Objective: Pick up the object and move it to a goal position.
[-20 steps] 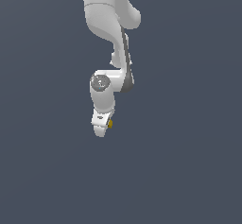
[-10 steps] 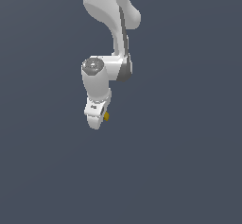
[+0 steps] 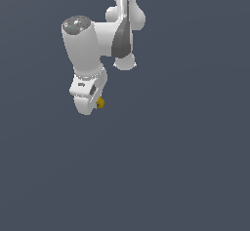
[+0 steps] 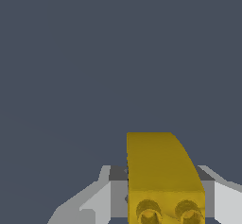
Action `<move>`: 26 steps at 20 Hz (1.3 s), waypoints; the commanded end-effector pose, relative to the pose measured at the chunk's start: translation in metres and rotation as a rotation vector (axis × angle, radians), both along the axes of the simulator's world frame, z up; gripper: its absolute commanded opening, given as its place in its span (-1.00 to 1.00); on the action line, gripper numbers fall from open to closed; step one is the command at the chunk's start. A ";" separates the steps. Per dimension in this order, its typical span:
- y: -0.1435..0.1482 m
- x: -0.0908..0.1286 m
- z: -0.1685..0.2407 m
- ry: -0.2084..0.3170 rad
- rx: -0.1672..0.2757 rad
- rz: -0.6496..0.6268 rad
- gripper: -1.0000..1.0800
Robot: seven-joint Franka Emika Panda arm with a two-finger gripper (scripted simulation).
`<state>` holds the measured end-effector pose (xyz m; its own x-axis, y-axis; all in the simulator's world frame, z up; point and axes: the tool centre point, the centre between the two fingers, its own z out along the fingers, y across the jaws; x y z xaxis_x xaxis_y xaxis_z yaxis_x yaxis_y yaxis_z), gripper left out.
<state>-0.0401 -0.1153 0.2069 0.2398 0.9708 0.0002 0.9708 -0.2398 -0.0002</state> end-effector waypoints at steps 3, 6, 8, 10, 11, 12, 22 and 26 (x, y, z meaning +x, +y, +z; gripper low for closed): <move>-0.013 -0.006 0.054 0.000 0.002 0.001 -1.00; -0.021 -0.010 0.087 -0.001 0.002 0.001 -1.00; -0.026 -0.012 0.109 -0.001 0.002 0.001 -1.00; -0.032 -0.014 0.131 -0.001 0.002 0.001 -1.00; -0.035 -0.015 0.142 -0.001 0.002 0.001 -1.00; -0.037 -0.016 0.152 -0.001 0.002 0.001 -1.00; -0.063 -0.024 0.246 0.000 0.001 -0.001 -1.00; -0.070 -0.025 0.269 0.000 0.000 -0.002 -1.00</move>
